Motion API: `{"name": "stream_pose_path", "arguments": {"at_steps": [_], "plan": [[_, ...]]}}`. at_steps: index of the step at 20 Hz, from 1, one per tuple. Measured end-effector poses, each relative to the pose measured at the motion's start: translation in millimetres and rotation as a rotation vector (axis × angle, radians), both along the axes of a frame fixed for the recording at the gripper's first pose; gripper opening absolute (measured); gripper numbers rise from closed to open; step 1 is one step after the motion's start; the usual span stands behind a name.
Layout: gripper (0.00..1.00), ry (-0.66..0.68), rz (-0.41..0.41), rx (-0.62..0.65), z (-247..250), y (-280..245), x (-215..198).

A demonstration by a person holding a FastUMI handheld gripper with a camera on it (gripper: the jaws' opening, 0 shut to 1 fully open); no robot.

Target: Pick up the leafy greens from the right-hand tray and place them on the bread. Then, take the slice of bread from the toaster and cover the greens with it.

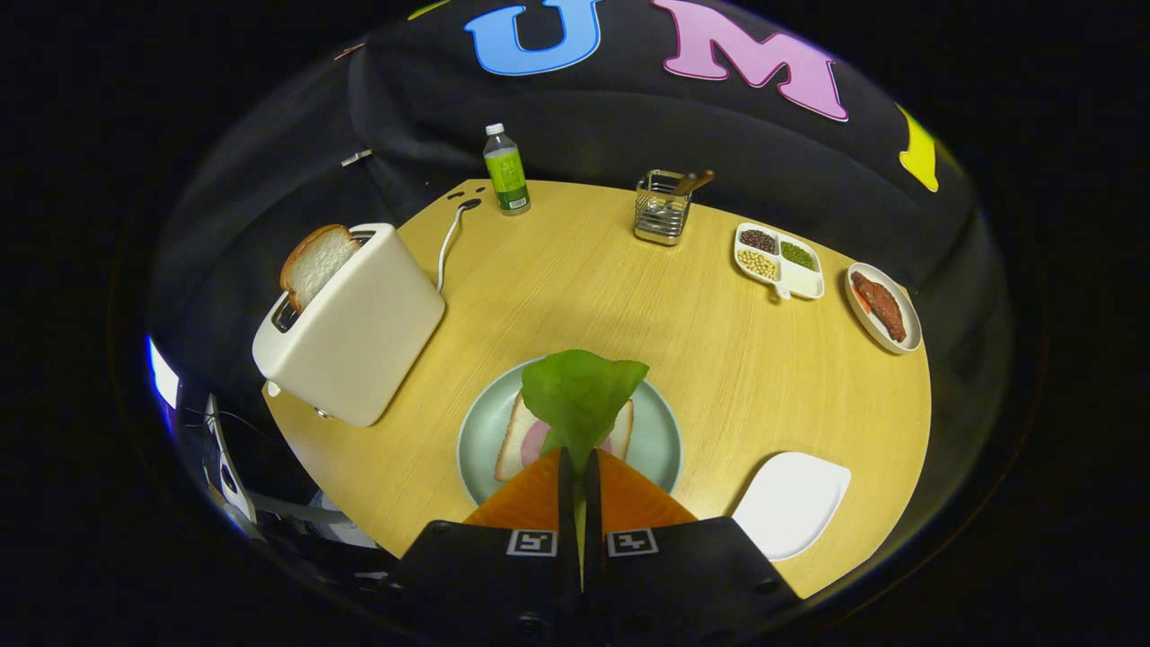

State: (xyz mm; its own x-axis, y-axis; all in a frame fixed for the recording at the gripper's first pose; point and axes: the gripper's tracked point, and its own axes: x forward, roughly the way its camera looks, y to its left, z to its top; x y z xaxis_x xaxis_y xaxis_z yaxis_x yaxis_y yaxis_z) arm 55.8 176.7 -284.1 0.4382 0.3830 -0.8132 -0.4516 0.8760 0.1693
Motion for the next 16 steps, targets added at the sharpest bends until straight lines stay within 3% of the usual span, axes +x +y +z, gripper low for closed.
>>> {"name": "stream_pose_path", "arguments": {"at_steps": [6, 10, 12, 14, 16], "plan": [[0.08, 0.053, 0.002, -0.027, -24.0, 15.7, 1.4], [0.15, 0.066, 0.002, -0.060, -37.0, 15.6, 1.7], [0.29, 0.068, -0.008, -0.063, -39.2, 17.9, 0.7], [0.36, 0.069, -0.017, -0.059, -39.0, 19.7, 0.8], [0.59, 0.073, -0.021, -0.051, -38.7, 22.5, 0.2]]}}
